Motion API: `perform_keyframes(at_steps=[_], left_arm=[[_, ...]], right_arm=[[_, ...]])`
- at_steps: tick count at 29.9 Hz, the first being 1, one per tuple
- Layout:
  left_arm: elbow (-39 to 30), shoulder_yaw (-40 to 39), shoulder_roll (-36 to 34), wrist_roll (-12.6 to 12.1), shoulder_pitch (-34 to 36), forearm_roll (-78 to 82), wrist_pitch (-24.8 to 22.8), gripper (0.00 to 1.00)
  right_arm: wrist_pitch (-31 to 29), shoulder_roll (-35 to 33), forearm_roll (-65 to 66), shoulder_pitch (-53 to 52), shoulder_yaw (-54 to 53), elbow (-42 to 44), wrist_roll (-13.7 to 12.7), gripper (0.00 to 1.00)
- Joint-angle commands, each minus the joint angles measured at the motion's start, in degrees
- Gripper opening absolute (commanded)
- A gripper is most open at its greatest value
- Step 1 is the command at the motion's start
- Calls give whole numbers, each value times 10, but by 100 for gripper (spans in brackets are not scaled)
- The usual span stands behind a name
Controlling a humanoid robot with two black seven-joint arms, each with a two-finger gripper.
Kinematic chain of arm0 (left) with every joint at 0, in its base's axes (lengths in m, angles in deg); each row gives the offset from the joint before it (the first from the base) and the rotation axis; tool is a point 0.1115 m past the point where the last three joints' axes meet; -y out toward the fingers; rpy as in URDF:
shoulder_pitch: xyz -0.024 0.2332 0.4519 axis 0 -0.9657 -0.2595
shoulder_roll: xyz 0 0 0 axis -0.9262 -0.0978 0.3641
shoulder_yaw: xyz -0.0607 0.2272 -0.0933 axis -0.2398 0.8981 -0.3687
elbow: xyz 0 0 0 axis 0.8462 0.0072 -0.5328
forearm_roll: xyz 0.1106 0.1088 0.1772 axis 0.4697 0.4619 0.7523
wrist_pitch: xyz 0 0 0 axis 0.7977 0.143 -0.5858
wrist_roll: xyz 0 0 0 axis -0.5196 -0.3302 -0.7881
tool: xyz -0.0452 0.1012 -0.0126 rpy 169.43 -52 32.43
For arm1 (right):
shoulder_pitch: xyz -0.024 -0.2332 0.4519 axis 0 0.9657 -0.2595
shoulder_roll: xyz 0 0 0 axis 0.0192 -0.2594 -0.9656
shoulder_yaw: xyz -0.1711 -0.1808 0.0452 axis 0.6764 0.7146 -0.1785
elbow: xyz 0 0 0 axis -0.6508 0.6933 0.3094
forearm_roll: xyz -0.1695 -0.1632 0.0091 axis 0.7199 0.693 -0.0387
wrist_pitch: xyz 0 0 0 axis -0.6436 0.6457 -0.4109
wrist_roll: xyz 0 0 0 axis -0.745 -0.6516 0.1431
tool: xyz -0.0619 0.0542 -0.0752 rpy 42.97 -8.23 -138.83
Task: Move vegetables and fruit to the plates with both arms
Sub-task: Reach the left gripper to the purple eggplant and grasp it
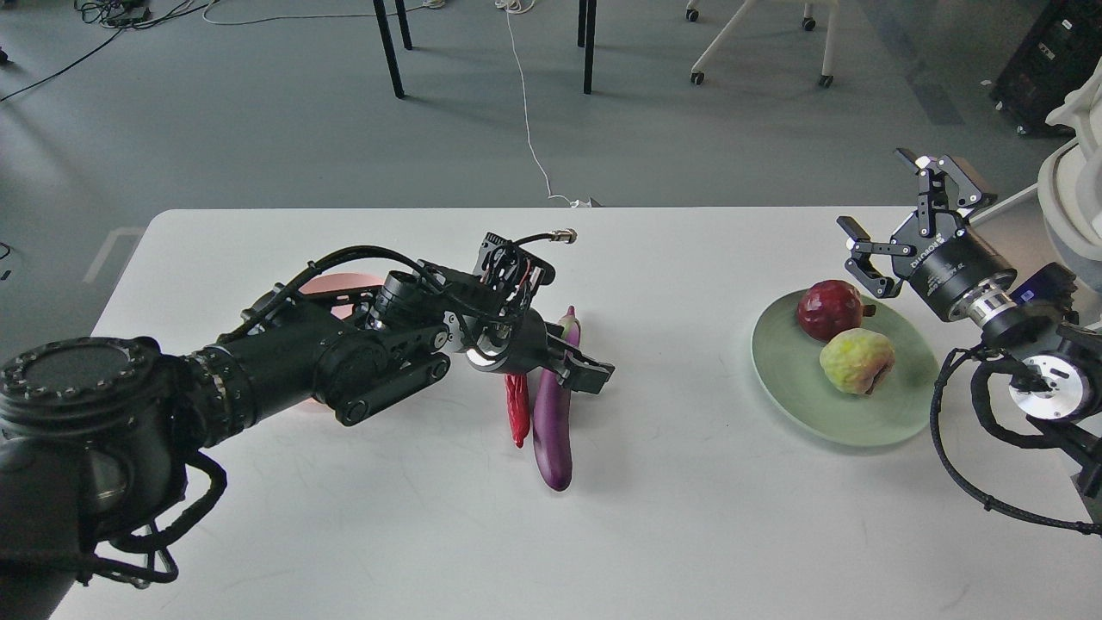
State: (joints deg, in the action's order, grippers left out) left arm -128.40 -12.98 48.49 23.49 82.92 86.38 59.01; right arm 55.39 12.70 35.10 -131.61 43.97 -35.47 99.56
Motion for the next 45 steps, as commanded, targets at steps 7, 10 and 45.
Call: perform_keyframes(at_steps=[7, 10, 45], left_arm=[[0, -2, -7, 2, 0, -1, 1, 98], [-1, -1, -10, 2, 0, -1, 2, 98], [-14, 7, -10, -19, -7, -13, 1, 9]], right_arm=[[0, 0, 2, 1, 2, -1, 0, 97], [0, 0, 2, 2, 2, -2, 0, 97], [0, 0, 2, 1, 0, 0, 0, 97]])
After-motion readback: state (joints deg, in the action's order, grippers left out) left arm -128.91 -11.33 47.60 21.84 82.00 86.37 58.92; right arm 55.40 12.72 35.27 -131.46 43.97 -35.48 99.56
